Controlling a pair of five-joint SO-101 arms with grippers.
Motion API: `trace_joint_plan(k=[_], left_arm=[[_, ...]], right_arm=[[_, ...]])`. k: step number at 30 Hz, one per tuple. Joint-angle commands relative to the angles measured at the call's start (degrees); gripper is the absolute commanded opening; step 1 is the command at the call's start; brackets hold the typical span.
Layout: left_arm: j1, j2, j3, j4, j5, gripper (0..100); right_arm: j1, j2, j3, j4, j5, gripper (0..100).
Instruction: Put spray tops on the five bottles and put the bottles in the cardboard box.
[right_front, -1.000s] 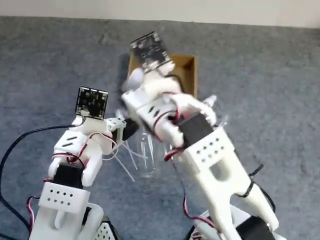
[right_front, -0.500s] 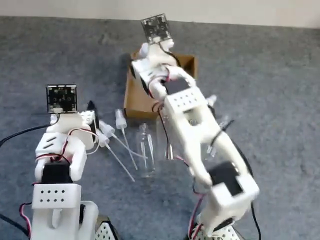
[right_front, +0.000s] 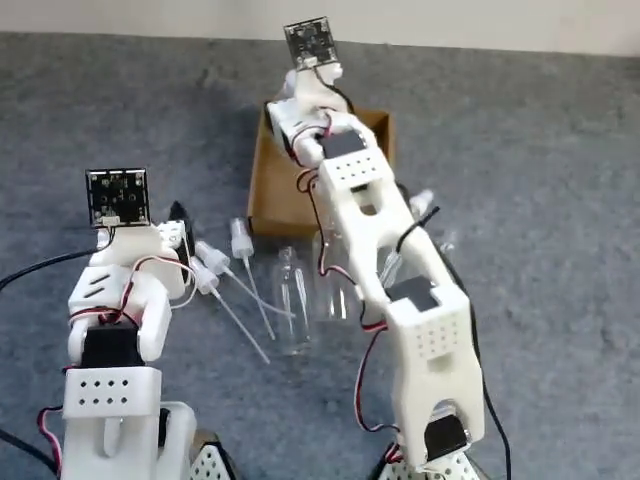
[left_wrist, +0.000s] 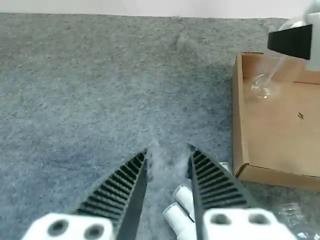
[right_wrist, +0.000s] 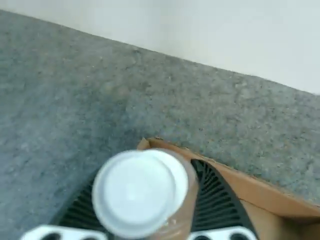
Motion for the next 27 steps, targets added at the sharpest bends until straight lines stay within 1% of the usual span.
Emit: trace_joint_plan(k=[1,5,9,14,16,22,27], left_arm=[[-0.13,0.22,-0.31,-1.32,0.53,7],[-0.13,0.22,-0.31,-1.32,0.53,7],[-0.13,-0.04,-0.31,-1.14,0.53,7],[-0.13,-0.04,-0.31,-1.14,0.53,7],[-0.13,-0.04,-0.31,-1.14,0.53,7],[-0.13,0.13,-0.31,-1.23,0.53,7],[-0.13,0.13,-0.31,-1.23,0.53,7]], right_arm=[[1.1,1.27,-9.54,3.56,0.62,0.3],[1.1,5.93,-16.13,7.96,0.62,0.3],[1.19,10.24,-21.23,8.4,0.62,0.3],[1.1,12.79,-22.64,8.48,0.62,1.5],[1.1,12.88,-22.55,8.75,0.62,3.9],[0.4,12.7,-22.99,13.14,0.7,15.3],[-0.66,12.7,-22.99,13.23,0.7,20.4]])
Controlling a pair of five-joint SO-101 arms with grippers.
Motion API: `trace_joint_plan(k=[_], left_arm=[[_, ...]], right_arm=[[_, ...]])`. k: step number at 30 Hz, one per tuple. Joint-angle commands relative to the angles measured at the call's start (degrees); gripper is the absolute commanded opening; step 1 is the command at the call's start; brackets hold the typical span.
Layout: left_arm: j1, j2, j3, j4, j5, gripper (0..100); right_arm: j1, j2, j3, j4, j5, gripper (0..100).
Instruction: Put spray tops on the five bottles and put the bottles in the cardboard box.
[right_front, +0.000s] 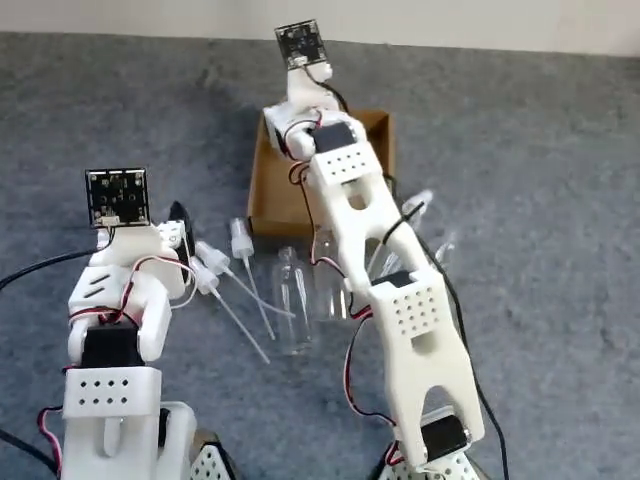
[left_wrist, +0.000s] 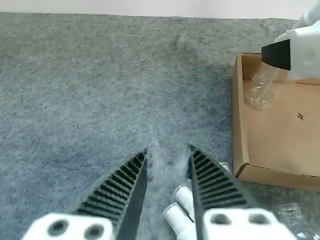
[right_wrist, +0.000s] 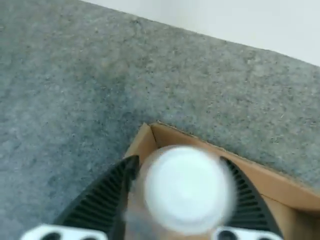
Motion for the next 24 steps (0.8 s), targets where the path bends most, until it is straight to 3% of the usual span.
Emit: trace_joint_plan(k=[1,8,15,24], left_arm=[[-0.13,0.13,-0.31,-1.23,0.35,7],[-0.13,0.22,-0.31,-1.23,0.35,7],[-0.13,0.31,-0.31,-1.23,0.35,7],[-0.13,0.31,-0.22,-1.23,0.35,7]], right_arm=[[-0.84,-1.36,-2.95,0.48,0.7,21.4],[-1.45,-1.36,-3.21,0.31,0.7,28.7],[-1.54,-1.27,-9.01,0.66,0.62,29.6],[-1.98,-1.27,-26.77,17.89,0.53,29.5]])
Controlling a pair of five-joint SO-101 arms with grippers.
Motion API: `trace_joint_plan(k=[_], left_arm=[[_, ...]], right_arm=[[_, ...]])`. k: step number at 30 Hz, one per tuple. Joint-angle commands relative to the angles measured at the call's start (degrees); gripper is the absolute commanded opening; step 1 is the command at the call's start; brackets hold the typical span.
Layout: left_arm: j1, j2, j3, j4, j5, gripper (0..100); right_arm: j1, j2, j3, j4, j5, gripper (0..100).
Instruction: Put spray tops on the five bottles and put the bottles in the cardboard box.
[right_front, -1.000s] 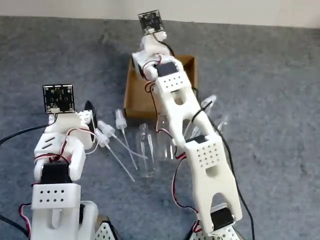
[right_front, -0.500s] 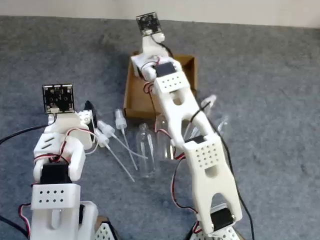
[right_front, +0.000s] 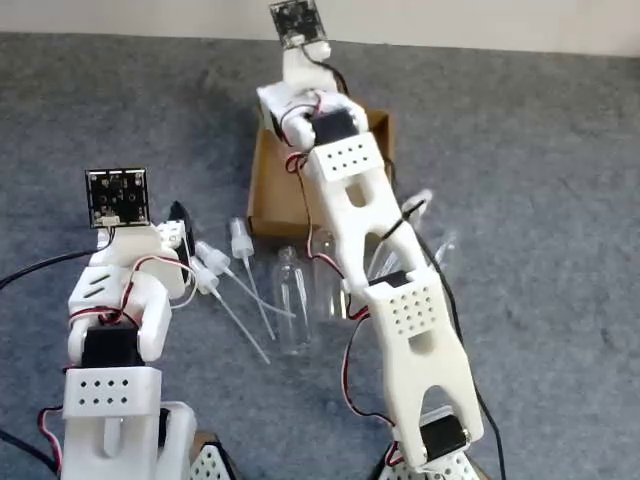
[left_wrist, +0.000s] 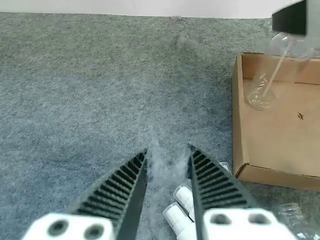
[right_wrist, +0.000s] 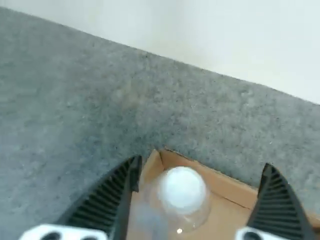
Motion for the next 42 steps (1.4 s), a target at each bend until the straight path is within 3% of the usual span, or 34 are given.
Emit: trace_joint_plan(k=[1,11,15,18,25,28,38,42], left_arm=[[-0.13,0.31,-0.22,-1.23,0.35,7],[-0.04,0.4,-0.22,-1.32,0.35,7],[-0.04,0.4,-0.22,-1.32,0.35,7],[-0.04,0.4,-0.22,-1.23,0.35,7],[-1.1,0.48,-0.84,-1.05,0.44,7],[-1.27,0.48,-1.98,-0.7,0.44,7],[-1.36,0.48,-2.33,2.2,0.44,7],[-1.36,0.48,-2.24,2.2,0.35,7]], right_arm=[[-1.45,-1.19,-12.26,9.27,0.7,29.5],[-2.59,-1.45,-28.62,29.41,0.7,29.0],[-2.51,-1.8,-32.48,38.55,1.49,21.1],[-2.68,-3.65,-32.92,45.85,6.15,17.7],[1.45,-13.05,-31.52,46.99,6.86,17.3],[5.14,-19.65,-20.88,47.08,6.86,17.3],[16.75,-53.41,36.88,46.81,7.65,17.8],[22.73,-62.11,53.49,42.33,13.71,17.8]])
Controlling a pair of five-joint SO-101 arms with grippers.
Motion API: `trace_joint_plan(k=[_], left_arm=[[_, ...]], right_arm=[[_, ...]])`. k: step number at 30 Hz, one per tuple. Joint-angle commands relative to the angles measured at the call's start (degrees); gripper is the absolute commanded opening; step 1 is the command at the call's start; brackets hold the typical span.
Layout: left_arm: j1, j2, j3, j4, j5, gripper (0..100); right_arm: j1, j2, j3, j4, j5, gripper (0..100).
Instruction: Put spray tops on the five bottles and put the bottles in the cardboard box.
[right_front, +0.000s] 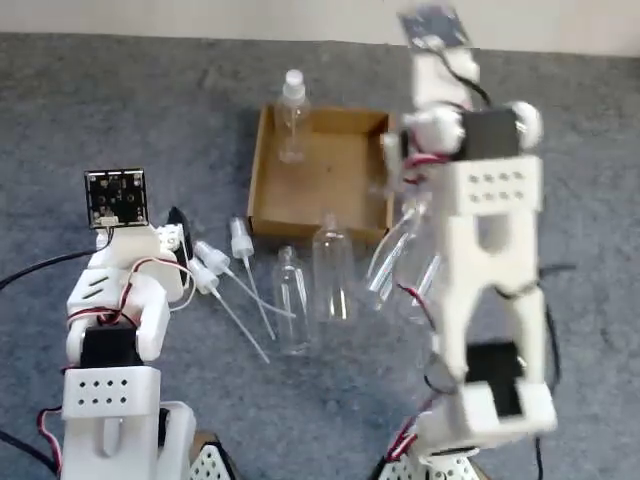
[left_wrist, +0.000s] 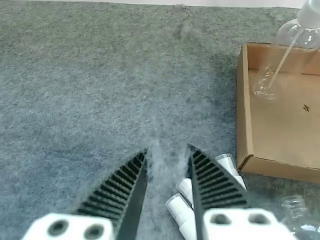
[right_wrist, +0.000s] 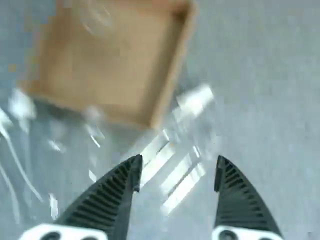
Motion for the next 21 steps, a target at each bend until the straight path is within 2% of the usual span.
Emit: trace_joint_plan(k=[1,4,7,11,21], left_arm=[[-0.75,0.4,-2.24,0.09,0.35,7],[-0.75,0.4,-2.07,0.09,0.35,7],[-0.75,0.31,-0.92,-0.09,0.26,7],[-0.75,0.31,-0.92,-0.09,0.26,7],[-0.75,0.31,0.92,-0.18,0.18,7]], right_arm=[[4.26,-9.1,13.93,-5.58,2.37,17.8],[5.14,-9.45,21.76,-12.7,-2.9,18.0],[5.14,-6.2,23.96,-18.77,-7.82,23.5],[5.49,2.68,19.91,-24.31,-15.03,27.1],[5.49,25.27,4.0,-29.14,-24.53,27.1]])
